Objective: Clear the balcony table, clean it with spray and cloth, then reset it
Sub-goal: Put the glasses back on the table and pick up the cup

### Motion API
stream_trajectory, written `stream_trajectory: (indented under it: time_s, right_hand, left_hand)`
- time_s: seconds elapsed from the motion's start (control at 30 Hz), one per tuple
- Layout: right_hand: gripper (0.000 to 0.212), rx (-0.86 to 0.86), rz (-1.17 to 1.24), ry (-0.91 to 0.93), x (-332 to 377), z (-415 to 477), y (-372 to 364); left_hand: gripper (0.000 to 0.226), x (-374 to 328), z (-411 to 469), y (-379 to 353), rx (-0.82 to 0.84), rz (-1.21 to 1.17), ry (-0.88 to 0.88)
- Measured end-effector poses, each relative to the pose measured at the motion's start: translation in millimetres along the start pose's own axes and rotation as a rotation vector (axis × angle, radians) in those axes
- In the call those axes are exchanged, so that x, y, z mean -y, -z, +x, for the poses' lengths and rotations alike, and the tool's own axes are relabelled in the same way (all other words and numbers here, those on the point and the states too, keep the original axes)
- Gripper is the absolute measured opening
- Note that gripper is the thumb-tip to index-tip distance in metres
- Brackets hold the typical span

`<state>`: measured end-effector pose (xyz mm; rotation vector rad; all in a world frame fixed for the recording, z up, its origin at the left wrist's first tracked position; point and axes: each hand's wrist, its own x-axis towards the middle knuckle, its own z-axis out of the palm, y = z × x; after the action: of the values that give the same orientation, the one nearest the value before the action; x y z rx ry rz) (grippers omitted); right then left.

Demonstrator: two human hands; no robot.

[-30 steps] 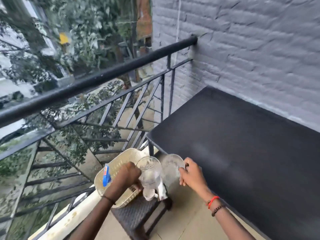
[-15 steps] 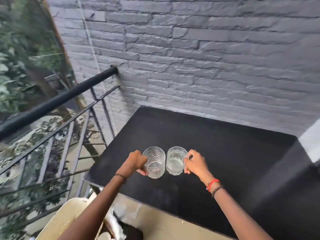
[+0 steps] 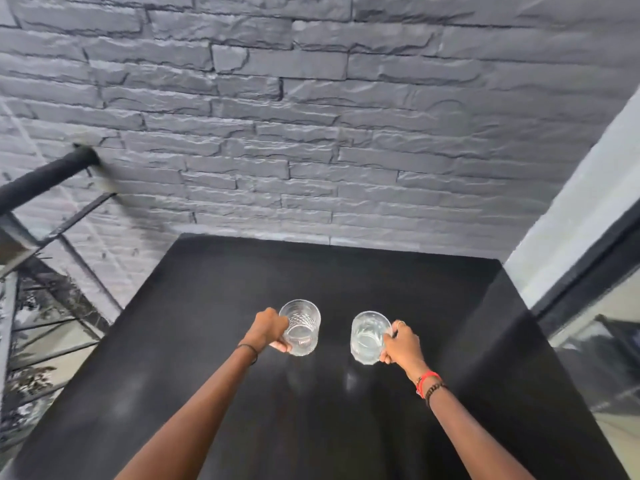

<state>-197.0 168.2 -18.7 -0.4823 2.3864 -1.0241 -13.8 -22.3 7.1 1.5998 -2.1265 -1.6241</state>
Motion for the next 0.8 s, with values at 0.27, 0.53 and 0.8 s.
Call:
stream_trajectory:
  time_s: [0.27, 0.53, 0.8]
  right_hand:
    - [0.014, -0.053, 0.01, -0.084, -14.7, 55.6, 14.3]
    - [0.018, -0.039, -0.014, -0.091, -14.3, 89.4, 16.3]
    - [0.021, -0.004, 0.013, -0.114, -14.6, 92.1, 14.7]
  left_hand:
    - [0.03, -26.1, 51.7, -27.1, 0.017, 0.077, 0.09]
    - [0.027, -32.4, 75.8, -34.5, 0.047, 0.077, 0.093]
    - [0.032, -27.7, 85.3, -39.2, 0.052, 0.168, 0.144]
